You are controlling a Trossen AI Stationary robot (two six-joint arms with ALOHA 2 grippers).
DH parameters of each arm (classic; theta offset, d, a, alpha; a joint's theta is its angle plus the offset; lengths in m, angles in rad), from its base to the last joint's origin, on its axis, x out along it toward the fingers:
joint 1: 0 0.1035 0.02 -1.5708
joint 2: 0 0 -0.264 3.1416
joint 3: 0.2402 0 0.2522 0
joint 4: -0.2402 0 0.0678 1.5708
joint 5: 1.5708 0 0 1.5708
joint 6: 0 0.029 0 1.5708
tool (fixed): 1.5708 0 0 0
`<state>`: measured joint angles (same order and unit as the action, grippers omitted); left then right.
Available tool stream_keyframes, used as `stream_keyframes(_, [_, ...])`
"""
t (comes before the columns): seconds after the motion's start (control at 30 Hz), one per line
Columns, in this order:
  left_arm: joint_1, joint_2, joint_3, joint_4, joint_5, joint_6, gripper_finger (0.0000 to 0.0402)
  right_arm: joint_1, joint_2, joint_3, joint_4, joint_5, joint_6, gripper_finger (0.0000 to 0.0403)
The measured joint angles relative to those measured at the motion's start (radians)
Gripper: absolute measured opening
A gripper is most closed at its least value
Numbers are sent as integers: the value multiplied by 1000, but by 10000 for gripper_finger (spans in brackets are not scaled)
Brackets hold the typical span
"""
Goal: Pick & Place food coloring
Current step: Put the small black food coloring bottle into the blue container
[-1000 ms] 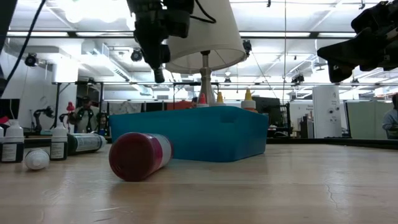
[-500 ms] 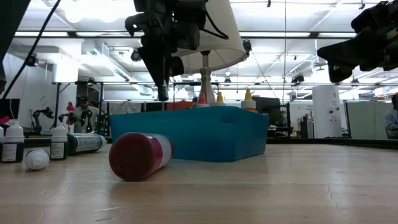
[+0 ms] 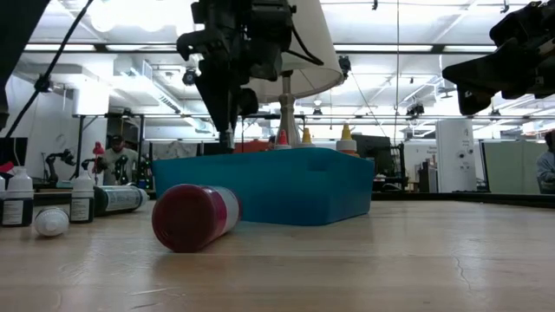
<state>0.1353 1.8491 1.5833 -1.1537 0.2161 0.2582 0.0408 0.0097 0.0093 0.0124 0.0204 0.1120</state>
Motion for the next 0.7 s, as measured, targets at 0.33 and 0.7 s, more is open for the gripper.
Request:
stream_keyframes(0.33, [-10, -29, -98, 18, -5, -40, 46, 0, 0, 0, 0, 0, 0, 8])
stream_keyframes(0.7, [-10, -77, -235, 96, -5, -104, 46, 0, 0, 0, 0, 0, 0, 8])
